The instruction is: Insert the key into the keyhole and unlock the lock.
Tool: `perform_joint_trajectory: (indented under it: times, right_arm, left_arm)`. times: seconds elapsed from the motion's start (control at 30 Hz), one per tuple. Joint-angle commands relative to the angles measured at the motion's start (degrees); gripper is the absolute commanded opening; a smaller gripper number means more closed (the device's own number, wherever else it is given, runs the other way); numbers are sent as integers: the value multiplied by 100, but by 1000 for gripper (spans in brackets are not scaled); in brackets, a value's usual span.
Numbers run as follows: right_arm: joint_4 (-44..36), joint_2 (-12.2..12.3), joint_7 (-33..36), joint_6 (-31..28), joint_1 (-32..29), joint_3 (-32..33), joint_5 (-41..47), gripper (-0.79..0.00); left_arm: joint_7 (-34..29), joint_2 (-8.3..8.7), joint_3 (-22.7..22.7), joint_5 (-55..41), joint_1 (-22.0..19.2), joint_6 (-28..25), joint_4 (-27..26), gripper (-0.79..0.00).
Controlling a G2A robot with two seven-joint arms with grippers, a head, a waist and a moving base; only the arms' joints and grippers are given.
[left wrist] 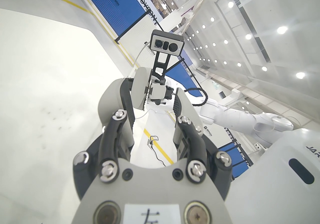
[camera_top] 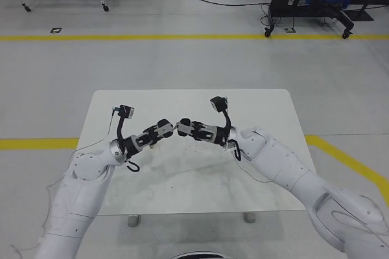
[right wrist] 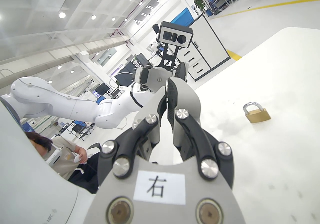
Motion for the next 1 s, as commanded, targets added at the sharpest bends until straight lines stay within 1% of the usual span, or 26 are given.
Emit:
perform_joint_trajectory:
  times: [0.0, 0.17, 0.27, 0.4, 0.67, 0.9, 0.97]
  right_arm:
    - [63, -37, 224, 0, -13, 103, 159, -785]
    - [183, -131, 676, 0, -74, 387, 374, -785]
    - [230, -187, 947, 0, -125, 541, 462, -785]
    - [297, -273, 1305, 0, -170, 710, 579, -785]
    - [409, -428, 1814, 0, -262, 1092, 649, -785]
    - [455, -540, 2271, 0, -348, 1393, 687, -785]
    - [455, -562, 2298, 0, -364, 1445, 604, -785]
  left_arm:
    - [28, 1, 33, 62, -6, -24, -9, -468]
    - [90, 6, 97, 144, -32, -41, -6, -486]
    - [89, 6, 157, 194, -54, -67, -16, -533]
    - [140, 8, 210, 224, -63, -68, -37, -566]
    - [218, 32, 207, 248, -45, -46, -73, -785]
    - [332, 53, 187, 341, -26, -11, -107, -785]
    - [365, 60, 170, 348, -23, -7, -134, -785]
